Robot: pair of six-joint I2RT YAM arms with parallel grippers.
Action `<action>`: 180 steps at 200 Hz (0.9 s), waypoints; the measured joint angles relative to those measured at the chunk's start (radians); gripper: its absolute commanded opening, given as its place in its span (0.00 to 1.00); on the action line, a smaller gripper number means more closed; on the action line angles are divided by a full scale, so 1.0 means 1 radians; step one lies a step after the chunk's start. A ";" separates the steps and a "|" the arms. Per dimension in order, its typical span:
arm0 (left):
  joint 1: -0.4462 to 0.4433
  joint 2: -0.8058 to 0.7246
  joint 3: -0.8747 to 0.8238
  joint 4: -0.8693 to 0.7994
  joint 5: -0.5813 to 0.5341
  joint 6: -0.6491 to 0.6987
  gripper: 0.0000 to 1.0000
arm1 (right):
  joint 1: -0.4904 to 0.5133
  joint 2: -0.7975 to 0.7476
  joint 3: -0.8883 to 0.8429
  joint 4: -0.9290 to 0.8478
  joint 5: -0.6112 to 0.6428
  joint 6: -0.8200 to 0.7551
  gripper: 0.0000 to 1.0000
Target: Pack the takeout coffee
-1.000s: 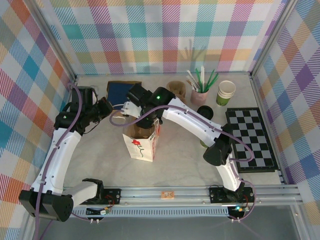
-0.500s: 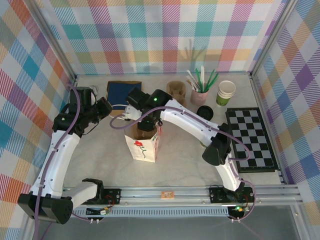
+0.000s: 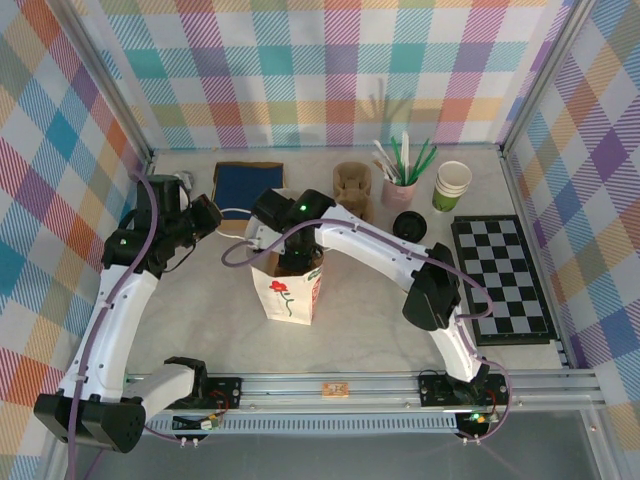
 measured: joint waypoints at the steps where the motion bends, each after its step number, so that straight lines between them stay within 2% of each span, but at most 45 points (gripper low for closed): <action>1: 0.000 0.000 0.000 0.000 0.000 0.000 0.00 | 0.000 0.000 -0.001 0.001 0.000 0.000 0.28; 29: 0.000 -0.004 0.008 0.000 0.000 0.000 0.00 | -0.001 0.000 -0.005 0.014 0.000 0.001 0.29; 56: 0.000 -0.006 0.008 0.000 0.001 0.000 0.00 | -0.002 0.000 -0.006 0.021 0.000 0.003 0.33; 83: 0.000 -0.006 0.009 0.000 0.002 0.000 0.00 | -0.002 0.000 -0.006 0.022 0.000 0.005 0.44; 99: 0.000 -0.006 0.012 0.000 0.002 0.000 0.00 | -0.002 0.000 -0.006 0.024 0.003 0.003 0.58; 107: 0.000 -0.006 0.014 0.001 0.002 0.000 0.00 | -0.002 0.000 -0.006 0.024 0.004 0.002 0.62; 152: 0.000 -0.006 0.016 0.000 0.010 0.000 0.00 | -0.002 0.000 -0.006 0.024 0.004 0.003 0.74; 180: 0.000 -0.007 0.017 0.001 0.019 -0.001 0.00 | -0.002 0.000 -0.005 0.023 0.003 0.003 0.75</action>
